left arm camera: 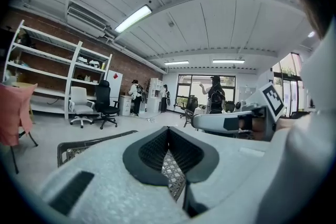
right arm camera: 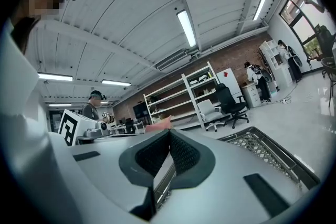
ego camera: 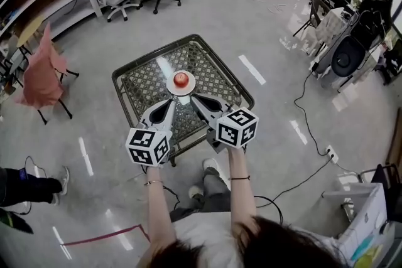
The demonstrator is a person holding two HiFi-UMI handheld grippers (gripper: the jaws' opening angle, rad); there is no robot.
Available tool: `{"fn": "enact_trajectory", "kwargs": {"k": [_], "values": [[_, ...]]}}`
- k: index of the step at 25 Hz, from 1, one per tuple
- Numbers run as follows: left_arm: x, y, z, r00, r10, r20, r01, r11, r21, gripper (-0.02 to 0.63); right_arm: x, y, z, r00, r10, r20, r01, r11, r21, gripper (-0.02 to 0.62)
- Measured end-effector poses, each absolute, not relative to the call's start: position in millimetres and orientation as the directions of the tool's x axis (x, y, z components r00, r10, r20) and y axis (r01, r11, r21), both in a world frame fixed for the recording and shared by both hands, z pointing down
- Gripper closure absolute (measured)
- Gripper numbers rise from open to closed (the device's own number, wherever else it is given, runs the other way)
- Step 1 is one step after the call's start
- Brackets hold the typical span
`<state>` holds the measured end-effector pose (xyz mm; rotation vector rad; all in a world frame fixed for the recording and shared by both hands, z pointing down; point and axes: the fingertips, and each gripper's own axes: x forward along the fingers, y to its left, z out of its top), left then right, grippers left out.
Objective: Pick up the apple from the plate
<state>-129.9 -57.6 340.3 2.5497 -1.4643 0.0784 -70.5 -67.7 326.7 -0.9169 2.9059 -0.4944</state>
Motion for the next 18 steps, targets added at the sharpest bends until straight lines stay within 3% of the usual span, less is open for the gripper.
{"fn": "enact_trajectory", "kwargs": {"k": [12, 18], "values": [[-128, -130, 349, 0.435, -0.886, 0.159, -0.894, -0.404, 0.192, 0.595, -66, -148, 336, -0.852, -0.518, 0.078, -0.512, 0.792, -0.334, 0.586], [-144, -157, 350, 0.361, -0.912, 0.197, -0.931, -0.34, 0.134, 0.595, -56, -184, 339, -0.855, -0.513, 0.082, -0.507, 0.791, -0.342, 0.586]]}}
